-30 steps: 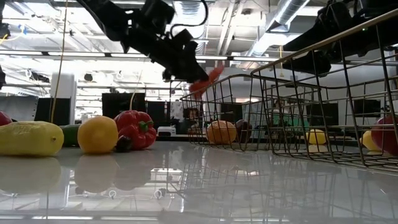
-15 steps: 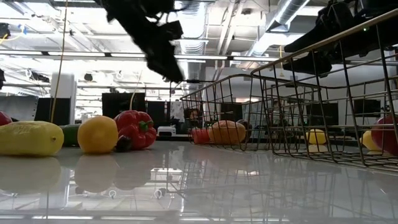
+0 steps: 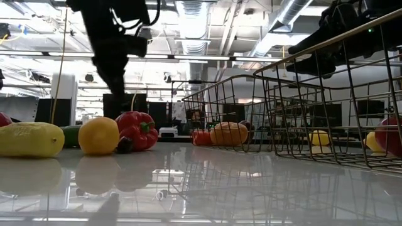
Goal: Sort produce into baskets
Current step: Put the cucumber into the left wire basket
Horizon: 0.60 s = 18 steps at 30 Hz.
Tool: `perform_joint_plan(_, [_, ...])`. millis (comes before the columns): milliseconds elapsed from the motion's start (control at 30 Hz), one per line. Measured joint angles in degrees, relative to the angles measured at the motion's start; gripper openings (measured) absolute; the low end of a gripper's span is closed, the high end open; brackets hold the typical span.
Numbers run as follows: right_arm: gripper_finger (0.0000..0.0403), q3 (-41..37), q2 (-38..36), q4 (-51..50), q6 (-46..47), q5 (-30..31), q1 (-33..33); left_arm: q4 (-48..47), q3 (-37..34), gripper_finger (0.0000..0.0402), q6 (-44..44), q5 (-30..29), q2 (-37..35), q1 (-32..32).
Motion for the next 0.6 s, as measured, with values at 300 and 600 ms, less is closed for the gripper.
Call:
perform_joint_plan(300, [0.0385,0.0,0.0,0.0,-0.3,0.0,-0.5,1.8,-6.0,0.0286,-3.6,2.9,0.1,-0.2])
perform_joint_plan(600, [0.0385,0.0,0.0,0.0,-1.1,0.1,-0.5,6.6,-11.3,0.0286,-1.7,4.7,0.1,-0.4])
